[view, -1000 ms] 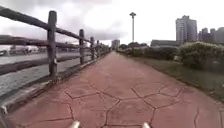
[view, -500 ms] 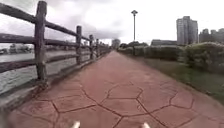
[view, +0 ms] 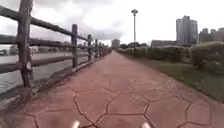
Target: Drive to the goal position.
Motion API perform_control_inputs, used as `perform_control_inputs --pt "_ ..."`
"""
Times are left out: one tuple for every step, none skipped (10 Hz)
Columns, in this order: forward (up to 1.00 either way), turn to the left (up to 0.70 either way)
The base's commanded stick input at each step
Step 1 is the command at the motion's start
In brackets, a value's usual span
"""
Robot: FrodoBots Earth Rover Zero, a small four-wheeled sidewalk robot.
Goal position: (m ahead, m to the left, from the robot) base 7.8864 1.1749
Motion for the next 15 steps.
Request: perform_control_inputs --pt "0.7 0.24" --pt "0.7 0.05" --pt "0.7 0.0" --pt "0.7 0.0" --pt "0.7 0.0" --pt "0.7 0.0" --pt "0.7 0.0" --pt "0.7 0.0" --pt "0.7 0.0" --pt "0.7 0.0" --pt "0.7 0.0" --pt "0.7 0.0" --pt "0.7 0.0" --pt "0.7 0.0" --pt "0.7 0.0"
